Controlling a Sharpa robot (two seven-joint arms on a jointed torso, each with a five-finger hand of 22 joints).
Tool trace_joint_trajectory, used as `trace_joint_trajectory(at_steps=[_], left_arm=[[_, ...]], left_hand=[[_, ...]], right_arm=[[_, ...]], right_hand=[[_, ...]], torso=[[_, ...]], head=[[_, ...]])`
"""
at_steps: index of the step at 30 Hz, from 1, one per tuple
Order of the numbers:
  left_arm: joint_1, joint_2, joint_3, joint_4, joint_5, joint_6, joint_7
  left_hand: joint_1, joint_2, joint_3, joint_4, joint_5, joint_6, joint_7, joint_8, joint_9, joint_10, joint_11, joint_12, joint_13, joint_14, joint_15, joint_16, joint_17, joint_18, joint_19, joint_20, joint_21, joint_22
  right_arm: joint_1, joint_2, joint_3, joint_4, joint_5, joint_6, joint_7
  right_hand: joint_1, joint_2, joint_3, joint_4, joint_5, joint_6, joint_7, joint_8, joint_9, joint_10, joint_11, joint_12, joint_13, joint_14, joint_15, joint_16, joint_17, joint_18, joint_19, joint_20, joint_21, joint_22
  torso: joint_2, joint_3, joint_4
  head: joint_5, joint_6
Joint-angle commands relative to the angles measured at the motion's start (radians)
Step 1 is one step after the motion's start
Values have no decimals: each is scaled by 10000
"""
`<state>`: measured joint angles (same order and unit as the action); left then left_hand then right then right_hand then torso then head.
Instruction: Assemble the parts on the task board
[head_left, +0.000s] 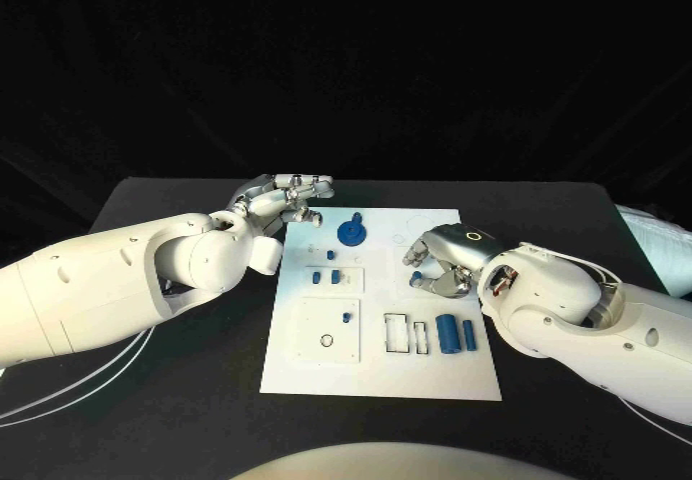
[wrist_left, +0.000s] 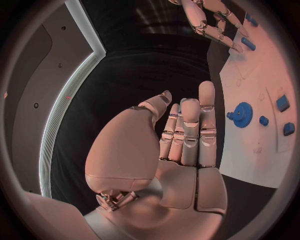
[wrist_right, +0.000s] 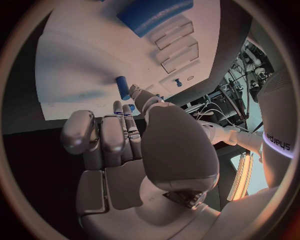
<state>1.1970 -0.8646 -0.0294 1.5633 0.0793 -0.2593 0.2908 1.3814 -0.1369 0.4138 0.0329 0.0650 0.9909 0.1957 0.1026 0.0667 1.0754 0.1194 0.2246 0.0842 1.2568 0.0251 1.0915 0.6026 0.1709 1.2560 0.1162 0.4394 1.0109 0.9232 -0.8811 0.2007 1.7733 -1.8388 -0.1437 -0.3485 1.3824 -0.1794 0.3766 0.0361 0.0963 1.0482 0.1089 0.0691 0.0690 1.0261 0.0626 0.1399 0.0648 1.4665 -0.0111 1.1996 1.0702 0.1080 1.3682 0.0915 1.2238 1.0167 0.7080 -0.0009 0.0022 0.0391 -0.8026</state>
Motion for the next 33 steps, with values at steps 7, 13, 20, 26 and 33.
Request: trace_joint_trajectory(at_steps=[7, 13, 20, 26, 33], left_arm=[[5, 1, 7, 24, -88, 203, 62], [5, -10, 7, 23, -89, 221, 50], [5, -16, 7, 20, -133, 252, 41], [5, -16, 7, 13, -160, 286, 31], [5, -21, 7, 13, -192, 306, 25]], left_hand=[[70, 79, -25, -52, 42, -76, -3, -15, -1, -91, -8, 78, -12, -54, 30, 2, -36, 85, -16, 65, -73, -16], [90, 75, -24, -70, 43, -84, -2, -11, 1, -103, -7, 89, -12, -64, 32, 1, -49, 86, -19, 67, -76, -18], [119, 67, -24, -98, 42, -94, -1, -6, 2, -116, -6, 105, -12, -74, 32, 3, -59, 88, -21, 68, -80, -18], [204, 15, -39, -193, 36, -126, 4, 9, 6, -155, 1, 151, -14, -103, 33, 9, -94, 92, -24, 71, -84, -16], [222, 4, -44, -214, 35, -135, 6, 12, 6, -165, 2, 162, -15, -110, 34, 9, -107, 93, -25, 72, -84, -15]], right_arm=[[-33, 231, -14, -184, -49, 526, -18], [-36, 271, -21, -228, -20, 669, -50], [-36, 274, -24, -242, -50, 673, -97], [-36, 275, -25, -261, -62, 544, -111], [-36, 264, -25, -264, -69, 505, -135]], right_hand=[[116, 317, 137, 107, -141, 514, -27, 111, 54, 619, -15, 274, -5, 311, -80, 37, -35, 4, 32, -44, -5, -5], [150, 396, 285, 145, -167, 785, -2, 190, 81, 952, -27, 357, -4, 321, -85, 82, -6, -10, 75, -50, 41, 69], [183, 410, 342, 135, -164, 851, 6, 206, 86, 1041, -29, 367, -4, 324, -87, 101, 7, -10, 83, -53, 45, 74], [127, 258, 352, 156, -209, 734, 34, 101, 41, 905, -8, 234, -36, 268, -81, -54, -204, 33, -13, -55, -112, -152], [53, 92, 333, 208, -258, 568, 67, -21, -5, 612, 41, 36, -42, 219, -70, -180, -362, 70, -126, -51, -294, -381]], torso=[[14, 1, 3], [7, 1, -8], [6, 5, -13], [3, 4, -7], [4, 3, -12]], head=[[-11, -32], [-16, -61], [-17, -81], [-41, -64], [-59, -74]])
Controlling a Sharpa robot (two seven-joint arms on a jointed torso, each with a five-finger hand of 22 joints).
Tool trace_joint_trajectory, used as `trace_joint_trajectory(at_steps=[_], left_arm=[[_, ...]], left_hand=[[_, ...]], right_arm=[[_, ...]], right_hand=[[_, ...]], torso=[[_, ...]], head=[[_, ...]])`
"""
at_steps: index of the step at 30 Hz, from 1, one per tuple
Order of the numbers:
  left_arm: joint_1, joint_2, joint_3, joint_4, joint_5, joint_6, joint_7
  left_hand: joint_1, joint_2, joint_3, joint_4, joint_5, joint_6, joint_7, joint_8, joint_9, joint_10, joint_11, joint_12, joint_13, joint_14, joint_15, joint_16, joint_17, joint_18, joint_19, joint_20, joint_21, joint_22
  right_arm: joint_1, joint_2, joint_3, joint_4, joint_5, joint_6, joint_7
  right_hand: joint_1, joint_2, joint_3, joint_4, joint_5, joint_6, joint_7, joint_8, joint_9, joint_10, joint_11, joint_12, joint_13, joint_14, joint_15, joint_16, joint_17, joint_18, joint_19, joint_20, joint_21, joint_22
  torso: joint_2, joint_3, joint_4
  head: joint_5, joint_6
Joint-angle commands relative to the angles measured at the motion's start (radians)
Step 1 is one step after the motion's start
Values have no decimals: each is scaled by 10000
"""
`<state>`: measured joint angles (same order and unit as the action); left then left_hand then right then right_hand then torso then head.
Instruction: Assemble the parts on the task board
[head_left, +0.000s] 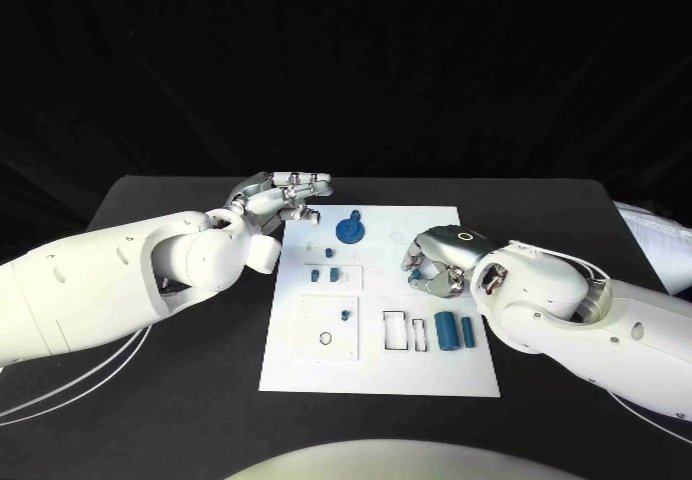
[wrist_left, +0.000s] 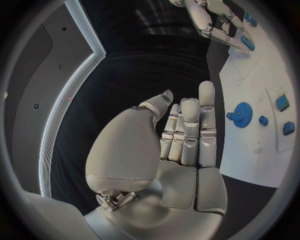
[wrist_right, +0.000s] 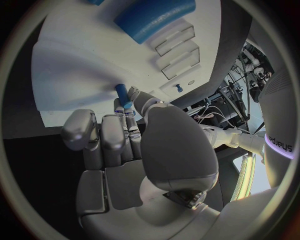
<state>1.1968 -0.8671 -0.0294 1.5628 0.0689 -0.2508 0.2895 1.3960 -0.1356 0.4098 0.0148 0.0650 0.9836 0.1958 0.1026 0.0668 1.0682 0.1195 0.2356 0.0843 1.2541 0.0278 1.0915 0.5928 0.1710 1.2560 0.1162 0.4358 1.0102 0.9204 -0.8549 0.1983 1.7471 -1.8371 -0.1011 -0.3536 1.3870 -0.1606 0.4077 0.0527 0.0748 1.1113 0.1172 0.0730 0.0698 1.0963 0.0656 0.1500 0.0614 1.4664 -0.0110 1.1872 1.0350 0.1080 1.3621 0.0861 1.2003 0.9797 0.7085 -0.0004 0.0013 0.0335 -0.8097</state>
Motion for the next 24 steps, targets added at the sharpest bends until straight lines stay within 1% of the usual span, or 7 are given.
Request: trace_joint_trajectory(at_steps=[1, 3, 12, 17, 19, 24], left_arm=[[6, 4, 7, 17, -91, 222, 37], [6, 3, 7, 17, -103, 220, 35], [6, -2, 7, 17, -144, 222, 38], [6, -6, 7, 20, -147, 217, 40], [6, -10, 7, 24, -148, 213, 41], [6, -19, 7, 23, -149, 199, 41]], left_hand=[[75, -9, -4, -33, 35, -62, 5, 12, 5, -93, 2, 52, -16, -83, 7, 10, -9, 92, -25, 72, -48, -9], [108, -29, -13, -73, 35, -82, 9, 17, 5, -115, 6, 70, -19, -93, 8, 16, -19, 93, -26, 73, -48, -6], [133, -37, -15, -101, 35, -90, 10, 22, 6, -125, 8, 83, -19, -97, 8, 21, -22, 94, -27, 73, -48, -4], [139, -40, -18, -109, 33, -93, 12, 24, 7, -129, 9, 89, -20, -99, 8, 23, -25, 94, -27, 73, -47, -3], [137, -38, -19, -108, 33, -93, 13, 25, 7, -129, 10, 91, -20, -93, 9, 33, -9, 94, -26, 73, -47, -3], [137, -38, -19, -108, 33, -93, 13, 25, 7, -129, 10, 91, -20, -93, 9, 33, -9, 94, -26, 73, -47, -3]], right_arm=[[-9, -1, -1, -1, -87, 79, -85], [-9, -6, -2, 2, -89, 96, -85], [-15, -15, -2, 11, -91, 151, -68], [-18, -17, -2, 5, -90, 186, -78], [-18, -21, -2, 1, -90, 205, -87], [-19, -27, -2, -14, -102, 255, -118]], right_hand=[[6, -102, 21, 44, -44, -63, -12, -60, -12, -101, 23, -73, -7, 219, -58, -58, -13, 68, -67, 6, -63, -14], [6, -103, 21, 45, -45, -63, -11, -60, -12, -103, 26, -75, -6, 219, -56, -60, -16, 68, -68, 7, -65, -16], [25, -71, 44, 59, -47, 2, 10, -32, 1, -84, 68, -74, 6, 208, -11, -95, -64, 59, -64, 38, -70, -11], [79, 34, 133, 77, -44, 136, 3, 16, 24, 69, 60, -17, 20, 203, -9, -114, -92, 57, -37, 56, -51, 25], [119, 81, 188, 73, -46, 190, 5, 33, 32, 137, 60, 3, 21, 203, -9, -113, -93, 55, -24, 58, -40, 41], [302, 210, 432, -4, -124, 335, 23, 67, 49, 349, 49, 37, 21, 210, -19, -92, -76, 49, 13, 54, -10, 85]], torso=[[-2, -2, -6], [-1, -4, -1], [-7, -6, 3], [-6, -4, 8], [1, -6, 10], [2, 1, -2]], head=[[-6, -1], [-17, 27], [-21, 8], [-24, 2], [-49, -1], [-52, -20]])
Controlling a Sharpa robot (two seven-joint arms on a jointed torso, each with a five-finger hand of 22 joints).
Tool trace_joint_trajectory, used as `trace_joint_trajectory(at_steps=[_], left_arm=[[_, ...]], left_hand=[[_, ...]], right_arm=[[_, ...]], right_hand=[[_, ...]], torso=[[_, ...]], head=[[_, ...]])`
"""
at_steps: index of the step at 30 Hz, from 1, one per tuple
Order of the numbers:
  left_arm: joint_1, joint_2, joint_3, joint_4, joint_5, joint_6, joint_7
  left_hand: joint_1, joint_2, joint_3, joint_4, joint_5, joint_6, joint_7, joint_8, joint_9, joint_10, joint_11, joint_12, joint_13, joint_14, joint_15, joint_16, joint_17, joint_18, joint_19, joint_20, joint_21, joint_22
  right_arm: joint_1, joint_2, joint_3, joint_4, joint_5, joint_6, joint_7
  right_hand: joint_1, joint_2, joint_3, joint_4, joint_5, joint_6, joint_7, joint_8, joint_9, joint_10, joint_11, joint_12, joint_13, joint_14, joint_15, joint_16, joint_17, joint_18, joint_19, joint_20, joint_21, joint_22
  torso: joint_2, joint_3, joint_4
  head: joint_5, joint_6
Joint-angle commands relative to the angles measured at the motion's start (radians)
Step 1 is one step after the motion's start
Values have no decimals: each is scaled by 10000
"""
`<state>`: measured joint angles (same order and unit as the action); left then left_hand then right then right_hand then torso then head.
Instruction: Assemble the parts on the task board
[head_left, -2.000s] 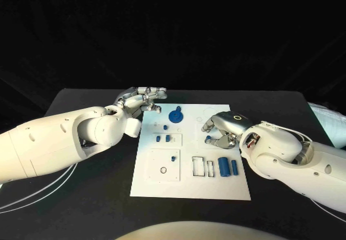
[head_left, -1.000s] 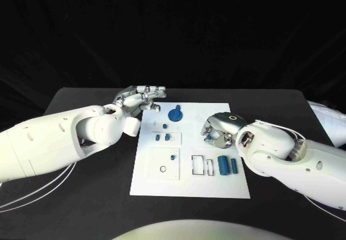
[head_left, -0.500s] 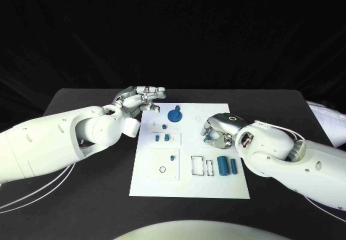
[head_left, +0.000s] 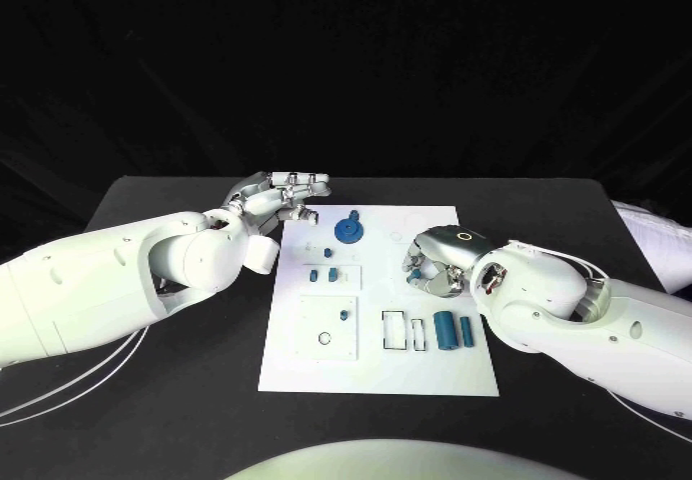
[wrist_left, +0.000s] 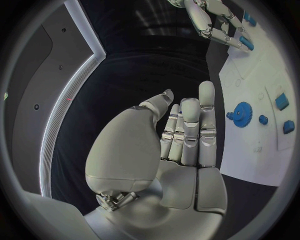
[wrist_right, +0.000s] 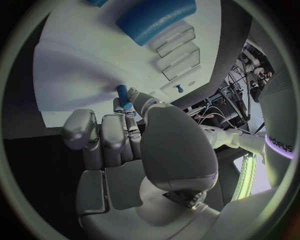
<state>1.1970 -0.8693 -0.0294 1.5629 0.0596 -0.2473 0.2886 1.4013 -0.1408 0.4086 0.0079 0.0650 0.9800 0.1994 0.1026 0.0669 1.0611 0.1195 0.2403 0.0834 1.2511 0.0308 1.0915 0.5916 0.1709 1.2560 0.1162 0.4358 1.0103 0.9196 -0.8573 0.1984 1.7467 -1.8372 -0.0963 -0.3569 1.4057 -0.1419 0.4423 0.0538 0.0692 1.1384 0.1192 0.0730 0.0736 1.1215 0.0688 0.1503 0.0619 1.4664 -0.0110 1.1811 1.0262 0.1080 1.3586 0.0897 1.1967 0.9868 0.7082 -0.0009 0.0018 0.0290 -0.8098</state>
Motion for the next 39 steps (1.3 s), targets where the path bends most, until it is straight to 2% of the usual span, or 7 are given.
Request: trace_joint_trajectory(at_steps=[1, 10, 24, 28, 30, 36, 39], left_arm=[[5, 4, 7, 23, -56, 166, 50], [5, 15, 7, 9, -56, 162, 45], [4, 32, 6, -7, -56, 163, 36], [4, 33, 6, -7, -56, 160, 32], [4, 33, 6, -10, -56, 156, 30], [4, 41, 6, -12, -56, 144, 31], [4, 49, 6, -11, -56, 140, 32]], left_hand=[[84, 15, -6, -39, 33, -57, -22, 25, 6, -58, 10, 45, -11, -64, -21, 33, 3, 94, -26, 73, -47, -4], [79, 39, -5, -35, 33, -57, -17, 33, 8, -62, 14, 58, -11, -67, -18, 34, -8, 93, -25, 75, -46, -2], [82, 63, 0, -35, 34, -57, -14, 41, 10, -67, 16, 70, -11, -72, -16, 34, -23, 93, -25, 76, -46, 0], [82, 63, 0, -35, 34, -57, -14, 41, 10, -67, 16, 70, -11, -72, -16, 34, -23, 93, -25, 76, -46, 0], [82, 63, 0, -35, 34, -57, -14, 41, 10, -67, 16, 70, -11, -72, -16, 34, -23, 93, -25, 76, -46, 0], [82, 63, 0, -35, 34, -57, -14, 41, 10, -67, 16, 70, -11, -72, -16, 34, -23, 93, -25, 76, -46, 0], [82, 63, 0, -35, 34, -57, -14, 41, 10, -67, 16, 70, -11, -72, -16, 34, -23, 93, -25, 76, -46, 0]], right_arm=[[-12, -4, -4, -14, -105, 214, -90], [-12, -4, -4, -14, -160, 104, -96], [-12, -31, 1, 239, -189, -784, 72], [11, -152, 9, 445, -204, -948, 79], [30, -201, 16, 553, -203, -977, 73], [81, -310, 41, 1145, -140, -994, 45], [90, -221, 46, 1470, -86, -976, 62]], right_hand=[[144, 39, 127, -32, -78, 82, 6, 69, 11, 125, 14, 34, 16, 211, -23, -26, 17, 47, 55, 16, 35, 28], [301, 140, 406, -165, -120, 214, 46, 82, 22, 540, -44, 95, 51, 236, -73, 63, 112, 26, 125, -22, 131, 163], [430, 226, 566, -394, -125, 439, 28, 115, 46, 1334, -199, 186, 151, 293, -216, 312, 393, -59, 319, -153, 472, 646], [468, 236, 593, -447, -119, 464, 25, 114, 47, 1415, -213, 179, 166, 300, -233, 343, 423, -70, 339, -175, 513, 700], [468, 236, 593, -447, -119, 464, 25, 114, 47, 1415, -213, 179, 166, 300, -233, 343, 423, -70, 339, -175, 513, 700], [485, 231, 606, -475, -116, 472, 28, 111, 46, 1436, -215, 166, 170, 305, -238, 368, 453, -75, 348, -183, 532, 725], [496, 230, 615, -492, -110, 478, 31, 109, 46, 1448, -215, 158, 172, 307, -240, 375, 459, -79, 356, -187, 548, 748]], torso=[[5, 6, -7], [1, 5, -2], [-14, -7, 0], [-22, -24, 1], [-21, -10, -6], [-19, -14, 4], [-12, -15, 7]], head=[[-7, -19], [-10, -50], [-24, -45], [-14, -36], [-7, -30], [27, -5], [85, 4]])
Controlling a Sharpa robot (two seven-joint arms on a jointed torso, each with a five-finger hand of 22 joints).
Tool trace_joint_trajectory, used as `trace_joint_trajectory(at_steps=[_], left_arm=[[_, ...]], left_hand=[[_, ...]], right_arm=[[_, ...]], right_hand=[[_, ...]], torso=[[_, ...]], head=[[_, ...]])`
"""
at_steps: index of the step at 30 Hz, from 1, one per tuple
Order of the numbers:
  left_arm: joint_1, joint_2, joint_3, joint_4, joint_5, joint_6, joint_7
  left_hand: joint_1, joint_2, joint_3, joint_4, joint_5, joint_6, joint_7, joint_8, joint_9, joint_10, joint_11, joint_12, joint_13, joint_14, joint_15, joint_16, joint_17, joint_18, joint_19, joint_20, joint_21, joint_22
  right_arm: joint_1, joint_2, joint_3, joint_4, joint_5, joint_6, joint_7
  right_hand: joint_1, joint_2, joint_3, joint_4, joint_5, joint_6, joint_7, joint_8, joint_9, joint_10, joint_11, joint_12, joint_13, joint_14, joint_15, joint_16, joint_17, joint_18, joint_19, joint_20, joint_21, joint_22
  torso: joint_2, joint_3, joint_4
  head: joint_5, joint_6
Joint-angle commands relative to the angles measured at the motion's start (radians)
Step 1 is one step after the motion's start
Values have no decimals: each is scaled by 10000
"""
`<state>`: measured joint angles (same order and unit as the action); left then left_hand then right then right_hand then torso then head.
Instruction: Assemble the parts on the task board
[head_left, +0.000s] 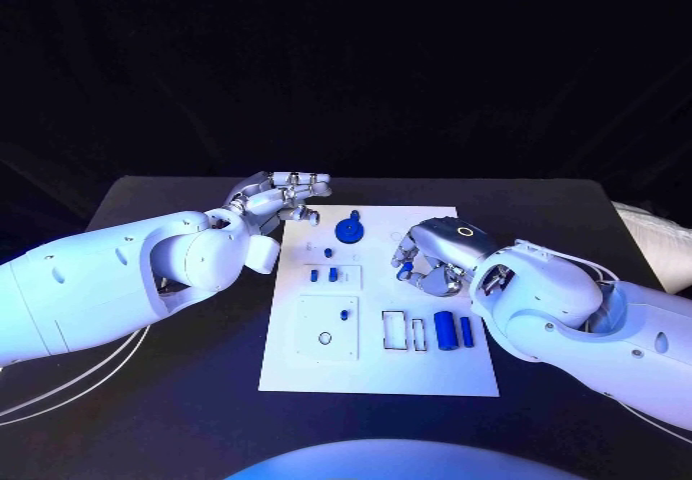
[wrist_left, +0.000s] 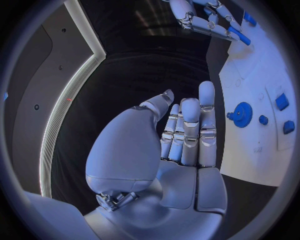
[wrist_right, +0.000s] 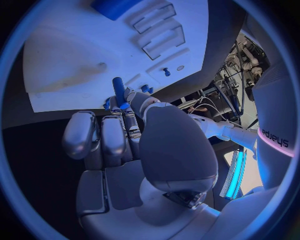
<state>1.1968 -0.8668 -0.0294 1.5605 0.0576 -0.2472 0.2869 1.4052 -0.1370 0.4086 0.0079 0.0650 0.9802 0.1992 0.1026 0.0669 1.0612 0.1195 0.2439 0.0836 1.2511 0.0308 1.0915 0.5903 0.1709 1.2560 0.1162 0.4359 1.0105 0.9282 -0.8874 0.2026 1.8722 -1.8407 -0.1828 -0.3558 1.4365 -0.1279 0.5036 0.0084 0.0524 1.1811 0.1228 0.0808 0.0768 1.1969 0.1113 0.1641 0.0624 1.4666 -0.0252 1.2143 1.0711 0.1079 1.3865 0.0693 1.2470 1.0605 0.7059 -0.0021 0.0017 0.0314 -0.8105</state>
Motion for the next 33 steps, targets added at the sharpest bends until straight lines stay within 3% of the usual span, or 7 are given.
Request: trace_joint_trajectory(at_steps=[1, 6, 11, 13, 19, 27, 33], left_arm=[[5, 27, 7, 13, -36, 138, 49], [5, 68, 7, 2, -36, 145, 49], [5, 131, 7, -10, -36, 175, 49], [5, 153, 7, -18, -36, 177, 54], [6, 178, 7, -18, -36, 166, 74], [6, 262, 7, -30, -36, 175, 71], [7, 282, 7, -35, -36, 176, 64]], left_hand=[[44, 25, -1, -35, 34, -58, -12, 41, 9, -68, 16, 33, -13, -72, -16, 34, -9, 94, -25, 76, -46, -2], [47, 48, 5, -36, 35, -59, -8, 48, 11, -75, 18, 44, -14, -76, -14, 36, -18, 94, -24, 77, -46, 0], [73, 82, 22, -52, 39, -64, -6, 56, 11, -88, 17, 58, -16, -79, -14, 42, -24, 95, -24, 77, -44, 3], [73, 82, 22, -52, 39, -64, -6, 56, 11, -88, 17, 58, -16, -79, -14, 42, -24, 95, -24, 77, -44, 3], [80, 90, 26, -58, 39, -67, -6, 60, 12, -94, 19, 64, -17, -80, -14, 46, -24, 95, -25, 77, -43, 4], [80, 90, 26, -58, 39, -67, -6, 60, 12, -94, 19, 64, -17, -80, -14, 46, -24, 95, -25, 77, -43, 4], [80, 90, 26, -58, 39, -67, -6, 60, 12, -94, 19, 64, -17, -80, -14, 46, -24, 95, -25, 77, -43, 4]], right_arm=[[5, 143, 4, 295, -27, -98, 63], [-9, 597, -28, 496, 70, -27, 162], [-51, 1097, -219, 466, 34, -47, 330], [-109, 1336, -345, 356, 40, -48, 424], [-376, 1819, -537, -13, 107, -52, 673], [-554, 2225, -767, -478, 279, -5, 972], [-608, 2363, -875, -704, 345, 28, 1103]], right_hand=[[188, 90, 2, -37, 58, 50, -5, 31, 14, 693, -640, 19, 168, 304, -97, 43, 10, -78, 77, 16, 46, 10], [202, 92, 15, -57, 69, 53, -2, 27, 13, 703, -639, 7, 170, 304, -99, 46, 10, -78, 77, 12, 48, 10], [216, 94, 38, -89, 111, 45, 7, 12, 8, 707, -630, -23, 170, 304, -97, 55, 15, -79, 75, 7, 52, 11], [216, 94, 46, -100, 131, 44, 11, 7, 6, 709, -627, -35, 171, 304, -95, 59, 18, -80, 74, 6, 55, 13], [218, 100, 61, -120, 169, 42, 17, -1, 3, 714, -622, -57, 172, 303, -92, 62, 18, -80, 74, 3, 60, 18], [223, 98, 77, -155, 215, 30, 27, -17, -2, 711, -613, -89, 173, 301, -87, 66, 16, -76, 64, 2, 53, 0], [225, 101, 86, -169, 233, 22, 33, -25, -5, 708, -608, -104, 172, 301, -85, 71, 21, -76, 61, 1, 52, -2]], torso=[[10, -7, 10], [16, 1, 12], [20, -15, 43], [21, -4, 33], [36, 1, 1], [52, 10, 61], [64, 16, 55]], head=[[85, 7], [272, -36], [547, -191], [591, -202], [766, -255], [966, -372], [1059, -422]])
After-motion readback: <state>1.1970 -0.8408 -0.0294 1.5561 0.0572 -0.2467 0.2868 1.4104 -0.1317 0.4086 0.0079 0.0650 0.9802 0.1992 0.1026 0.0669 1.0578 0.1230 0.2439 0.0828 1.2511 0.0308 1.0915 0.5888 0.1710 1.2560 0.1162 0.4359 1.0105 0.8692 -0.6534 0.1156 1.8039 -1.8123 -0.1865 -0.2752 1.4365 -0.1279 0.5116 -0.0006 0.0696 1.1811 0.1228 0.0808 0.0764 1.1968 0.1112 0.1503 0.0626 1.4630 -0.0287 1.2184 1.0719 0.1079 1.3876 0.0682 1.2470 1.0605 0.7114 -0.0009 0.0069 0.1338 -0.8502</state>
